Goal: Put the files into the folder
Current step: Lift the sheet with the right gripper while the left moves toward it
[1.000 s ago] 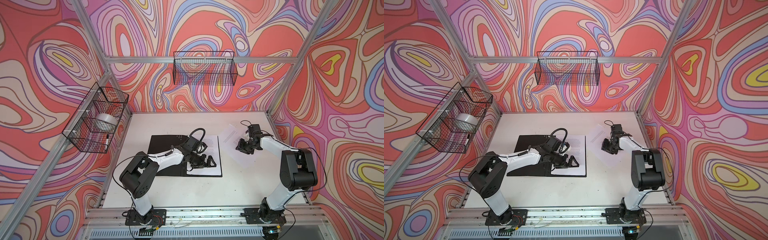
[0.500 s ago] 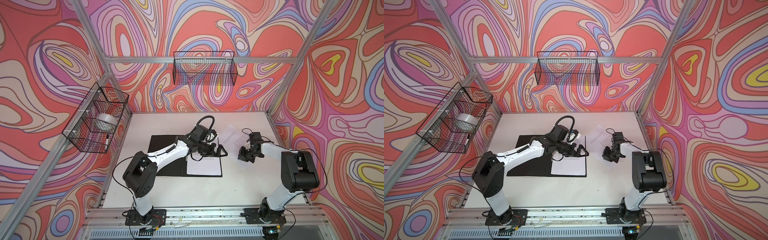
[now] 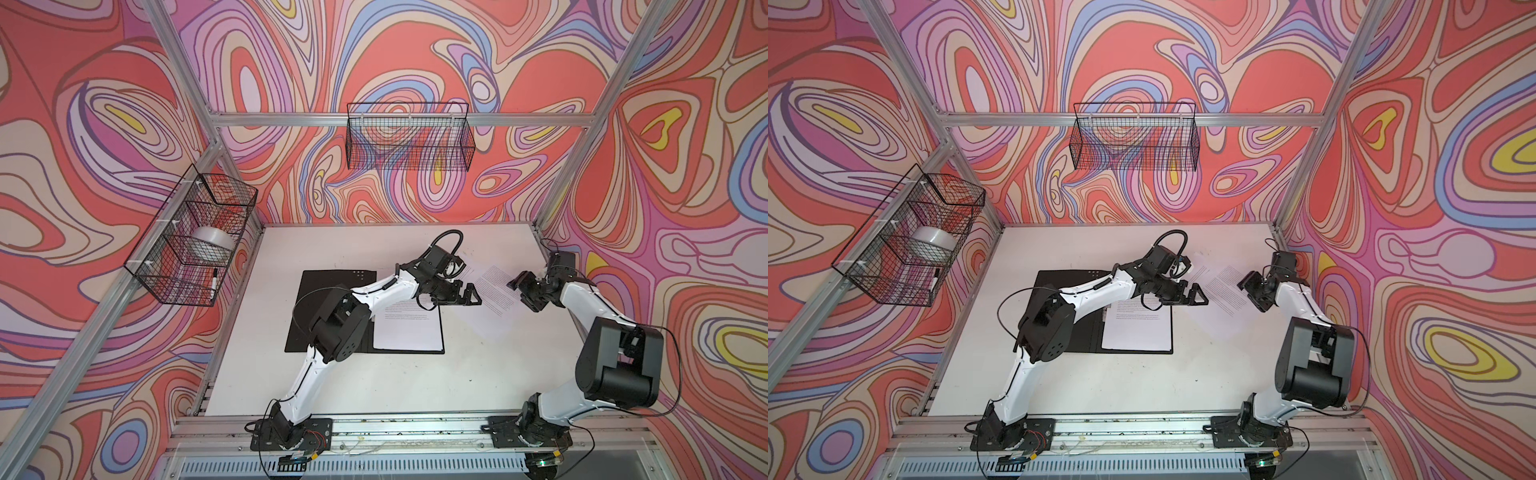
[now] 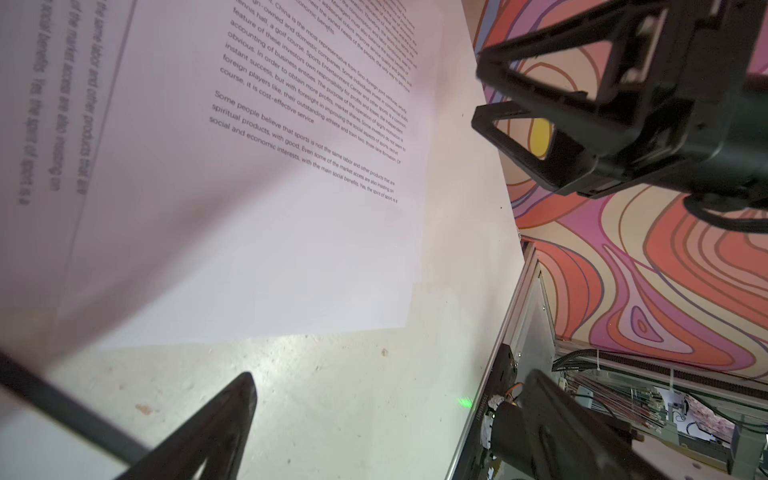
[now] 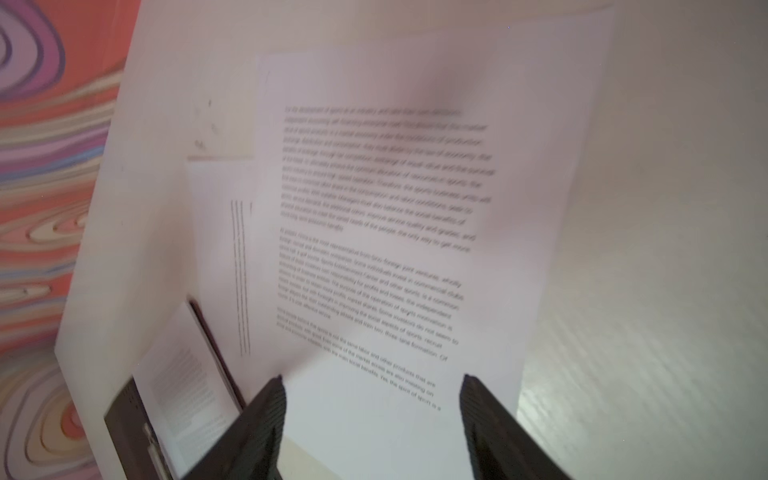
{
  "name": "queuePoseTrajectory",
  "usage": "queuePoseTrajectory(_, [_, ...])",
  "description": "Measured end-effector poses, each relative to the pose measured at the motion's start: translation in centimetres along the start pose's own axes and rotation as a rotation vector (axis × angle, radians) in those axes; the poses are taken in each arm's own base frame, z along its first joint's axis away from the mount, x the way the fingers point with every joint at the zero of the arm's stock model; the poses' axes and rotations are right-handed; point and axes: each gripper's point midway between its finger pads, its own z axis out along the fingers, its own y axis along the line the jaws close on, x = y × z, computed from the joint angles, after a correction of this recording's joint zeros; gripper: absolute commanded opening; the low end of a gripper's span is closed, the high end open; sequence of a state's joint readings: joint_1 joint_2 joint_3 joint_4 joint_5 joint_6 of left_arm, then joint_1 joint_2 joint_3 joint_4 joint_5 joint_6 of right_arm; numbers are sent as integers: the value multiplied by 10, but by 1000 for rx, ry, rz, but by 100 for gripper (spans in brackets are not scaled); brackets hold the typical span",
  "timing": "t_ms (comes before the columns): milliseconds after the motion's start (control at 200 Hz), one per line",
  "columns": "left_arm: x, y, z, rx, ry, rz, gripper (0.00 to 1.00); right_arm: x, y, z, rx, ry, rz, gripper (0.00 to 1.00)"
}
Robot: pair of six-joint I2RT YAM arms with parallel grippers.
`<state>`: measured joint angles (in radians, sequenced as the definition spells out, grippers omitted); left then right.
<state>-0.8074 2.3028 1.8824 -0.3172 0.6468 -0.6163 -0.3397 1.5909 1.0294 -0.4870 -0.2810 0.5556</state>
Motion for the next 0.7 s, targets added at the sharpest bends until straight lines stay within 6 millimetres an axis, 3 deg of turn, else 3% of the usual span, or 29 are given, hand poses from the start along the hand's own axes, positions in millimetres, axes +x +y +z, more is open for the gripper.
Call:
queuePoseTrajectory(140, [-8,9,20,4,1,-20,100,-32,-35,10,90,-59,73,85])
queuePoseTrajectory(270, [-11,19,34,1,5,-40,100,-52,-49,25,117,-87,96,85])
queuePoseTrajectory(506, [-5,29,44,-6,23,-67,100,-77,-51,60,107,-92,100,85])
queuePoseTrajectory(701, [-4,30,45,-1,23,-64,100,-98,-37,73,28,-105,80,84])
